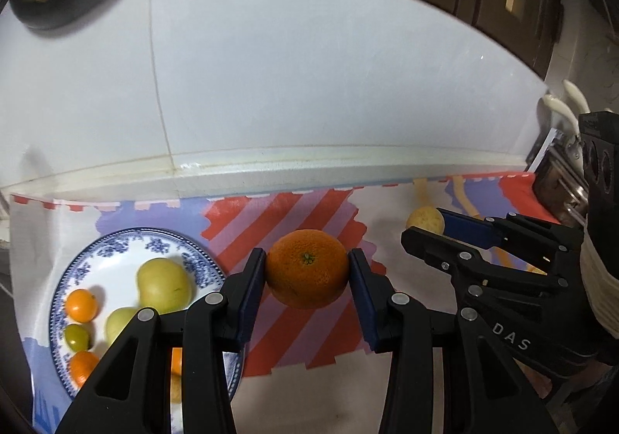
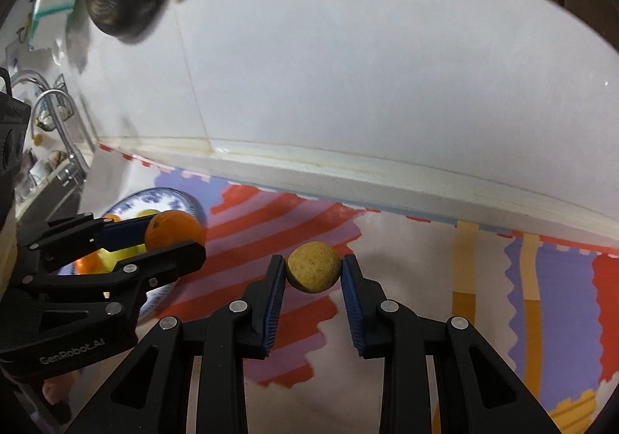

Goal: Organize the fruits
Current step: 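Carry the orange and the brown-yellow fruit over the plate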

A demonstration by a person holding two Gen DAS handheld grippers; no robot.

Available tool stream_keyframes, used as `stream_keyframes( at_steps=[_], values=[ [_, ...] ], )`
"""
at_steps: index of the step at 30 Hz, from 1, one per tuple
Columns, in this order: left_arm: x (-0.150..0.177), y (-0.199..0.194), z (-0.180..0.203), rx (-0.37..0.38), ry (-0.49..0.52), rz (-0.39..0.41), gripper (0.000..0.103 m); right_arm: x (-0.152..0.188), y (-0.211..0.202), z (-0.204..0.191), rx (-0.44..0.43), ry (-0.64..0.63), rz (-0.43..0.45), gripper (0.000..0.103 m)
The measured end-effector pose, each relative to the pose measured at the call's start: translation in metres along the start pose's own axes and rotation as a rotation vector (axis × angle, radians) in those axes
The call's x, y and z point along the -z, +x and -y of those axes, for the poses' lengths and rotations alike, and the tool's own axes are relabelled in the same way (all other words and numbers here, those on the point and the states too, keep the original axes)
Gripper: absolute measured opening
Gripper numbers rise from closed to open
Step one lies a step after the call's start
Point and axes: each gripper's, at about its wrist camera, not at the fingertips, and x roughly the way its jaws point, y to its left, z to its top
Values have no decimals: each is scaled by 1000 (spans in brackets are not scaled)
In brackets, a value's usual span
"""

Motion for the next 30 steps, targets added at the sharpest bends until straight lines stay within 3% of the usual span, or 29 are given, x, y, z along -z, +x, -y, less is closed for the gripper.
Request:
stream_keyframes(
  at_steps=[15, 30],
  values=[
    [12, -75, -27, -38, -30, 69, 43, -9, -58, -62, -14, -13, 62, 31],
    [43, -123, -85, -131, -54, 69, 42, -11, -65, -141, -75, -80, 53, 31]
  ],
)
